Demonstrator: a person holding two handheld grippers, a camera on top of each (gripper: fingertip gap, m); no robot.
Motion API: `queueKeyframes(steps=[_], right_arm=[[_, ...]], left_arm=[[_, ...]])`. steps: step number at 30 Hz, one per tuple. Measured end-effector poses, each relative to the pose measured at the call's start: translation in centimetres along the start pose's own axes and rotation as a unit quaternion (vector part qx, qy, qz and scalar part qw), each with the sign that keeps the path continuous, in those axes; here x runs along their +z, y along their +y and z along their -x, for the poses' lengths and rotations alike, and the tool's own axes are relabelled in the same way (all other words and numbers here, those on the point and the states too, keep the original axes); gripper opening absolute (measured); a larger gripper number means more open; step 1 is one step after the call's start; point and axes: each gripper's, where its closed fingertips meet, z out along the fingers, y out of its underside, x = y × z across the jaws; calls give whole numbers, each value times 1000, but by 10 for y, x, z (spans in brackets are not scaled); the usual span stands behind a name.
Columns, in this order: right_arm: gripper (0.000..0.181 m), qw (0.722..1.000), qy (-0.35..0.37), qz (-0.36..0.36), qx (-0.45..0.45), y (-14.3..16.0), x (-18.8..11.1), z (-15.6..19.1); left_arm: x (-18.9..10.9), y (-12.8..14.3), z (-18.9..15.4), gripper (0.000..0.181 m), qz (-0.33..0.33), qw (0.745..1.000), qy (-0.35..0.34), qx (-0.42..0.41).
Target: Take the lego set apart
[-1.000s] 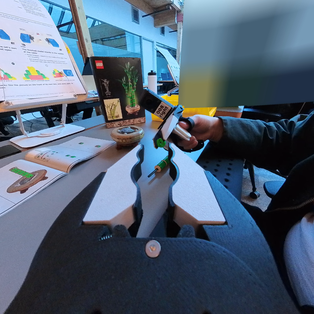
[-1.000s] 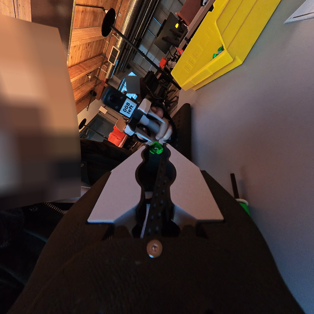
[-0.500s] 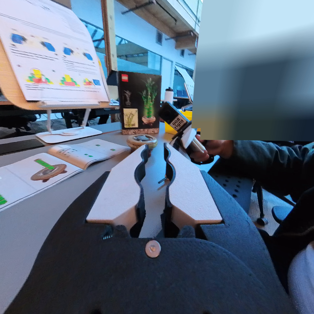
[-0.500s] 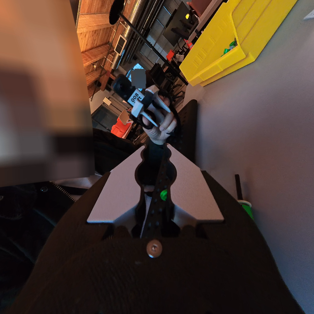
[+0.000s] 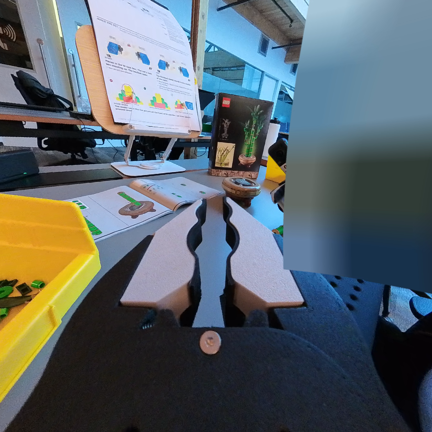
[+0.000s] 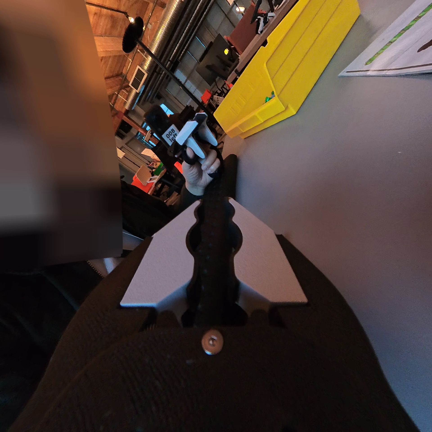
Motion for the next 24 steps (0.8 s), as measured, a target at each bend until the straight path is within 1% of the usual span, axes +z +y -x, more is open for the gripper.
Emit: queueKeyframes(steps=[6,11,13,15,18,19,20,21,22,24], right_arm=[[15,1000,4,6,-13,0,2,4],[16,1000,2,22,-16,7,6,7],[16,999,-1,31,-26,9,8,10],[15,998,-7,36,-56,10,10,17],[13,987,-17,37,-155,9,11,40],[12,983,-18,25,-183,9,11,53],[12,978,-33,17,-207,13,13,74],[10,972,-50,23,-228,25,14,98],[9,966,-53,38,-249,41,16,116],[7,953,-10,86,-289,78,20,133]], left_arm=[[5,7,0,16,22,1000,0,0],[8,11,-2,18,37,999,4,8],[8,11,-3,18,38,999,3,13],[8,12,-3,18,39,999,5,12],[8,10,-2,18,36,999,8,1],[7,9,-1,18,33,999,8,-6],[6,8,0,19,28,999,10,-13],[5,6,2,19,22,999,11,-21],[4,5,3,19,16,999,13,-29],[1,1,5,19,1,999,16,-46]])
